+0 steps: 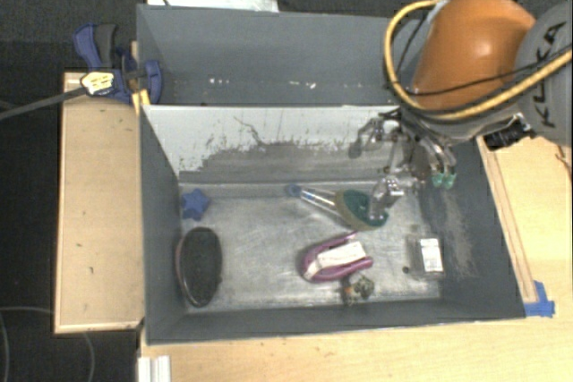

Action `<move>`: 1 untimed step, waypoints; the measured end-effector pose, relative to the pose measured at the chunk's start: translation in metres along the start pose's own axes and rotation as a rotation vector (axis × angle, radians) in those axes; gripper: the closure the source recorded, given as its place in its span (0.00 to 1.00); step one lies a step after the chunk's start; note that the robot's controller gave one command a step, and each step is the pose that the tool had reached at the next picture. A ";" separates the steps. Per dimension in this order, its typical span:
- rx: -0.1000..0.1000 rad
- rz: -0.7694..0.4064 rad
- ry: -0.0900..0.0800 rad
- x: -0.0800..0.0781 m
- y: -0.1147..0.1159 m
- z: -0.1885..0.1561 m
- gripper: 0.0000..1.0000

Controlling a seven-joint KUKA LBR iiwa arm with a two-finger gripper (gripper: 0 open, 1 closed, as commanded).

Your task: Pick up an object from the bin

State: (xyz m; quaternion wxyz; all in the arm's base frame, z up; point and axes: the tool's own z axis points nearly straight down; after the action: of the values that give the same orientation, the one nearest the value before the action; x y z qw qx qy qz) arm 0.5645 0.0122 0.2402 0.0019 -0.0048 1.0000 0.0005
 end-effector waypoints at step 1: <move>-0.001 -0.294 0.004 0.040 0.019 0.025 0.00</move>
Offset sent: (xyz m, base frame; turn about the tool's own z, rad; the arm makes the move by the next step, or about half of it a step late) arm -0.0405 0.0180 -0.0252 -0.2929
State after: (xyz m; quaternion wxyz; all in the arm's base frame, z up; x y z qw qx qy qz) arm 0.5241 0.0310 0.2148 0.0000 -0.1511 0.9885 0.0005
